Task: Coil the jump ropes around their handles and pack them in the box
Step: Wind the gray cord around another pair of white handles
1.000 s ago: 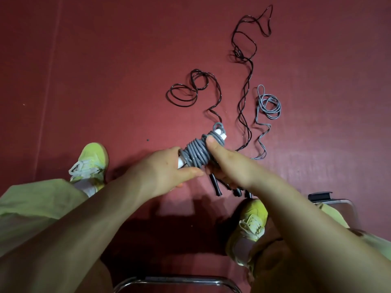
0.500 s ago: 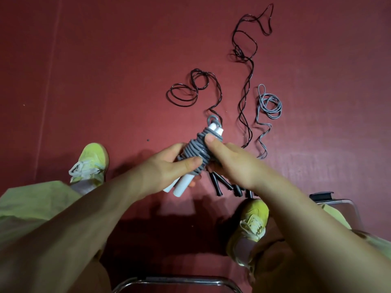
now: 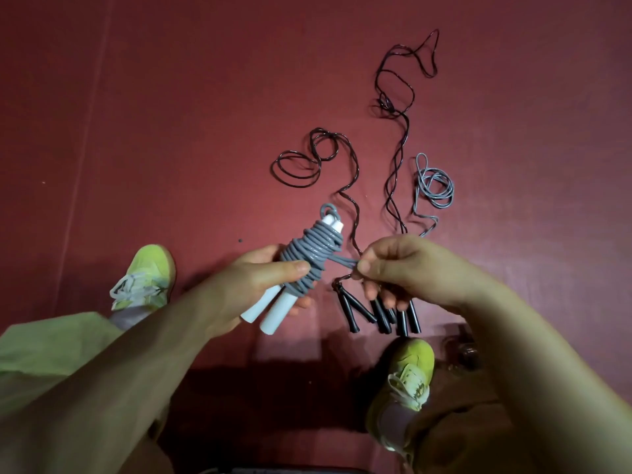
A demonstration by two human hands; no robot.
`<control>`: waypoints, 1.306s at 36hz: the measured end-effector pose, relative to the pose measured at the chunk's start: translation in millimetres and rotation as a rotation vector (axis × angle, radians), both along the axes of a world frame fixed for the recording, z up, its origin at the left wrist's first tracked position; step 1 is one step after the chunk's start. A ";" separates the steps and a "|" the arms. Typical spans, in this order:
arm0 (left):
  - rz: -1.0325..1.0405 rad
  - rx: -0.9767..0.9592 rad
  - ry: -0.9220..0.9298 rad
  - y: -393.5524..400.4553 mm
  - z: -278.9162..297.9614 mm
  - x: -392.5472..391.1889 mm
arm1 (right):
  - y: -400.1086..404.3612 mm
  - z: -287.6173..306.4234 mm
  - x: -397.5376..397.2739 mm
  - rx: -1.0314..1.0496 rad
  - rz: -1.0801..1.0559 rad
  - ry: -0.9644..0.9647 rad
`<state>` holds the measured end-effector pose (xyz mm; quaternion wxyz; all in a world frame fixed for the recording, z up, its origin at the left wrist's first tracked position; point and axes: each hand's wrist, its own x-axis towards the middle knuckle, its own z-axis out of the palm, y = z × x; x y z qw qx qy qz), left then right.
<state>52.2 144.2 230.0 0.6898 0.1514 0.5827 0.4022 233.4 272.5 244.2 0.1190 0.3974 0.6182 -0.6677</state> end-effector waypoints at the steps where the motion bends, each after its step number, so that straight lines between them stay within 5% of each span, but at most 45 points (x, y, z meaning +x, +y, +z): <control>1: -0.002 0.001 0.013 -0.4 -1.9 -1.2 | 1.6 -0.5 -0.1 0.046 -0.034 0.017; 7: -0.064 0.028 0.144 -1.8 -7.9 -0.4 | 1.8 -4.8 -4.5 0.088 -0.390 0.125; 14: -0.096 0.038 0.165 0.4 -7.3 3.2 | -0.1 -14.7 -10.6 -0.459 -0.807 0.351; 19: -0.104 0.023 0.019 1.8 -1.3 2.5 | -3.5 -12.7 -12.4 -0.720 -0.855 0.620; 30: -0.029 0.003 -0.085 -1.8 0.5 5.1 | -9.7 -6.3 -16.4 -0.711 -0.881 0.693; 35: 0.084 -0.023 -0.424 -0.3 1.2 8.1 | -8.8 -11.6 -13.4 -0.776 -0.852 0.807; 38: 0.160 -0.009 -0.579 1.6 4.4 9.9 | -12.6 -15.0 -14.0 -0.732 -0.785 0.811; 47: 0.341 -0.001 -0.599 6.1 10.9 9.7 | -18.6 -22.4 -20.9 -0.593 -0.667 0.703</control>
